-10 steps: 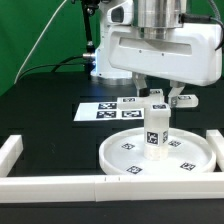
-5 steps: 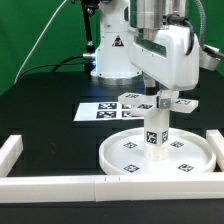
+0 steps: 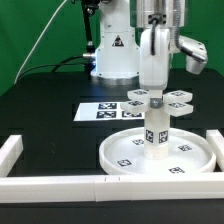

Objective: Assemble round table

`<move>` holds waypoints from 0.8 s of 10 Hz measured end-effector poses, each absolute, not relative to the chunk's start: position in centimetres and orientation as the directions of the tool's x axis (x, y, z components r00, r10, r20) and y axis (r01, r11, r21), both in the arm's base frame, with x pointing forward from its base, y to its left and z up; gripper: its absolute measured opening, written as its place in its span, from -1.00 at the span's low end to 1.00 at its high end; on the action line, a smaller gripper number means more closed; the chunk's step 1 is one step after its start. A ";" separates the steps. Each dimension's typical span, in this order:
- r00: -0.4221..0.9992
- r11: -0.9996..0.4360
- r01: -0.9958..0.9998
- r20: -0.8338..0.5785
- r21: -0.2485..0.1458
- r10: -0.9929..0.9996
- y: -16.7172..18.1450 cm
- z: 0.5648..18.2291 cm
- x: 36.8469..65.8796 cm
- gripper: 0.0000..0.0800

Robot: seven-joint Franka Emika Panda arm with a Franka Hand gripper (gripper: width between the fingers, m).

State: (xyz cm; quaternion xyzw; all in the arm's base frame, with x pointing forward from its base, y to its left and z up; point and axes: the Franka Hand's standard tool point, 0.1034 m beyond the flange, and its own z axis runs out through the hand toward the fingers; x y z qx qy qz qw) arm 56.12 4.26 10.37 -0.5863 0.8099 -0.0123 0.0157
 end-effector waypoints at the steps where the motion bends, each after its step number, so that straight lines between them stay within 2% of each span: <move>1: -0.349 0.349 -0.937 -0.011 -0.026 -0.937 4.3 10.5 56.0 0.09; 2: -0.347 0.347 -0.938 -0.005 0.005 -0.938 4.4 10.6 55.9 0.09; 4: -0.445 0.445 -0.895 -0.008 0.010 -0.895 4.3 10.4 55.8 0.09; 7: -0.416 0.416 -0.909 -0.008 0.009 -0.909 4.3 10.4 55.8 0.09; 8: -0.352 0.352 -0.936 -0.008 0.014 -0.936 4.4 10.6 55.8 0.47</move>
Offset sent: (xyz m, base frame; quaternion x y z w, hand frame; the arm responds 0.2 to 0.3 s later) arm 0.0000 0.0000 0.0000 0.0000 0.0000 0.1938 0.9810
